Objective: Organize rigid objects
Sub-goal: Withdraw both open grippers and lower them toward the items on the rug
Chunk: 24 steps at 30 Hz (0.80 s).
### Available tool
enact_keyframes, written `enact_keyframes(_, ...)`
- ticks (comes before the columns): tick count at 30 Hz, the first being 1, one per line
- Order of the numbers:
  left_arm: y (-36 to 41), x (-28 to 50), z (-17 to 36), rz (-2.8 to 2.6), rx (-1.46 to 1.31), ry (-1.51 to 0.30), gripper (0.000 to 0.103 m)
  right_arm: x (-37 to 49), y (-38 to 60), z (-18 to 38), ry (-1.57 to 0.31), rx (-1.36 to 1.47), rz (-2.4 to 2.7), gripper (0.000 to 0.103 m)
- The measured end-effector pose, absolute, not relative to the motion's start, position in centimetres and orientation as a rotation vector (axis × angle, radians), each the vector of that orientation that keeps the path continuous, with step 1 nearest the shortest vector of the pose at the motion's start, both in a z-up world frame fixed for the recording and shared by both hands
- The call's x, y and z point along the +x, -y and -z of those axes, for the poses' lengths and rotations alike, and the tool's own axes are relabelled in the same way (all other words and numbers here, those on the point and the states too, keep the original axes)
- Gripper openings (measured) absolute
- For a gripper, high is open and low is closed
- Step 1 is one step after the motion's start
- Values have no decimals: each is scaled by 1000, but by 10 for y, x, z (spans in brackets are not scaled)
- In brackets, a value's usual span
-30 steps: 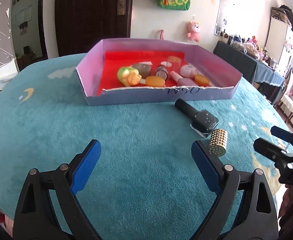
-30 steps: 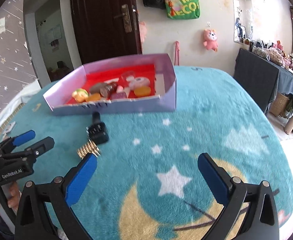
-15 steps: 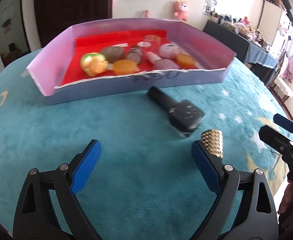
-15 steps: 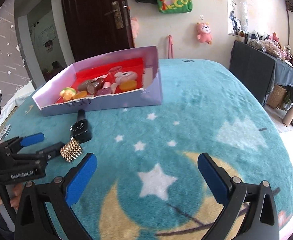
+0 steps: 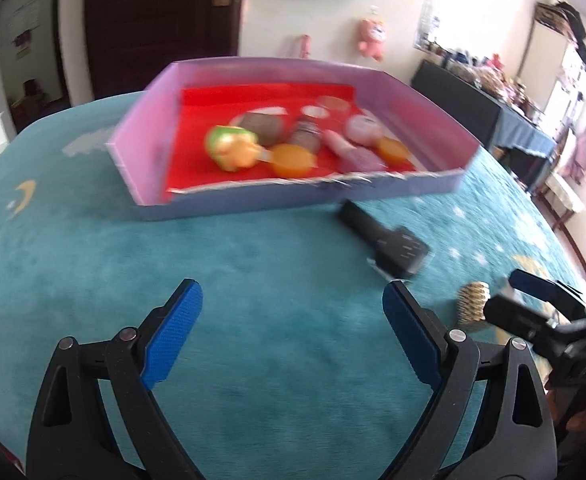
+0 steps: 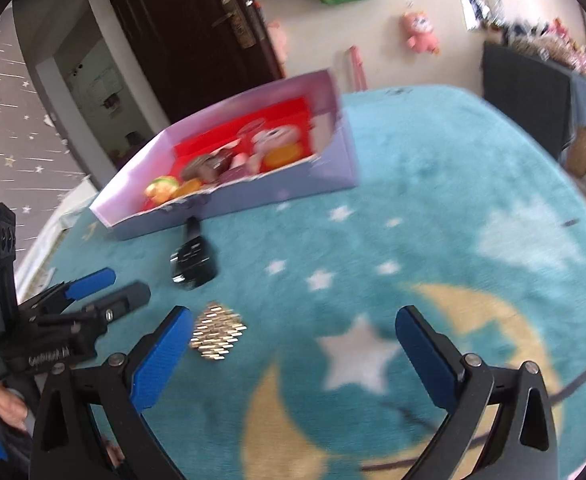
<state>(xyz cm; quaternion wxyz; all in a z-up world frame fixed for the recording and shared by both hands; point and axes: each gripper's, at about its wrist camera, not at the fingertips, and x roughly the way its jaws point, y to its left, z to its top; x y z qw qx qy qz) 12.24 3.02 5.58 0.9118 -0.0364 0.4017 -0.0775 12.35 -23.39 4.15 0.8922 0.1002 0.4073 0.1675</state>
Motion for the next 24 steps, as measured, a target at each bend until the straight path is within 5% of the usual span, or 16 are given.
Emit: enact_keyframes(24,44,189,-47,266,-82,-944,92,131,221,-32,-855,-113,-246,103)
